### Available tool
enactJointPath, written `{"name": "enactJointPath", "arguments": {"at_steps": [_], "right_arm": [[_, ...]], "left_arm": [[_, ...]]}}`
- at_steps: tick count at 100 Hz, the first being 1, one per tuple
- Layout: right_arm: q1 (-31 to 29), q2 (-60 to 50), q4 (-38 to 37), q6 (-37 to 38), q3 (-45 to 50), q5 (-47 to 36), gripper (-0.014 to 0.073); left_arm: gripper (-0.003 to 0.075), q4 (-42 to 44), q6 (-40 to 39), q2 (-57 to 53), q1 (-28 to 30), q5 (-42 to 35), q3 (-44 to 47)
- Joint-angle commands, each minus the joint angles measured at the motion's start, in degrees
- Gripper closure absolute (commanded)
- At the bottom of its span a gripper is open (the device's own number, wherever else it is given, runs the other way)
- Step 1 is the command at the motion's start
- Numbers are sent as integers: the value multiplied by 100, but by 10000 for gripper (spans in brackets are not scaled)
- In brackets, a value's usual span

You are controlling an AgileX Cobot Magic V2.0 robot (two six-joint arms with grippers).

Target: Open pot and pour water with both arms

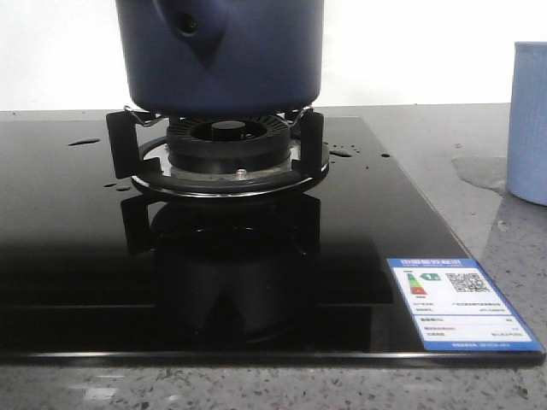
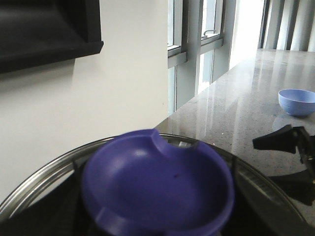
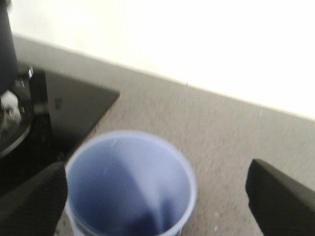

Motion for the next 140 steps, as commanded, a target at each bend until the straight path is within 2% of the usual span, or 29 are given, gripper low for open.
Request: {"name": "enactJointPath", "arguments": {"at_steps": [1, 21, 28, 35, 41, 42, 43, 44, 46, 51, 53, 58, 78, 103, 119, 140], "right_arm": [[-30, -472, 90, 133, -148, -241, -52], [-30, -1282, 90, 339, -148, -459, -49], [-30, -1522, 90, 544, -148, -459, -11], [-30, -1757, 90, 752, -148, -459, 88], [-30, -1971, 90, 922, -148, -473, 250], [-30, -1971, 90, 935, -148, -486, 250], [-30, -2010, 90, 956, -148, -498, 307], [-30, -2027, 90, 966, -148, -498, 307], [-30, -2082, 90, 971, -148, -530, 384], [-30, -2175, 90, 971, -148, -578, 501], [-30, -2226, 90, 971, -148, -593, 576], [-30, -2280, 90, 971, -148, -613, 669], [-30, -2325, 67, 971, -148, -613, 664], [-30, -2325, 67, 971, -148, -518, 664], [-30, -2325, 67, 971, -148, -504, 664], [-30, -2325, 67, 971, -148, -504, 664]], "left_arm": [[459, -534, 33, 14, -125, 17, -154], [459, -534, 465, 550, -631, -151, -154], [459, -534, 465, 731, -692, -274, -154], [459, -545, 465, 902, -704, -302, -154], [459, -556, 465, 1061, -704, -302, -154], [459, -556, 465, 1077, -704, -302, -154], [459, -556, 465, 1106, -704, -302, -154], [459, -556, 465, 1122, -704, -302, -154], [459, -556, 489, 1170, -704, -302, -154], [459, -556, 593, 1256, -704, -302, -154], [459, -574, 637, 1269, -704, -302, -154], [459, -632, 759, 1311, -714, -311, -154], [459, -862, 1361, 1418, -714, -299, -154], [459, -972, 1378, 1665, -787, -258, -154], [459, -1090, 1667, 1764, -845, -269, -154], [459, -1355, 1667, 1772, -845, -569, -154]]}}
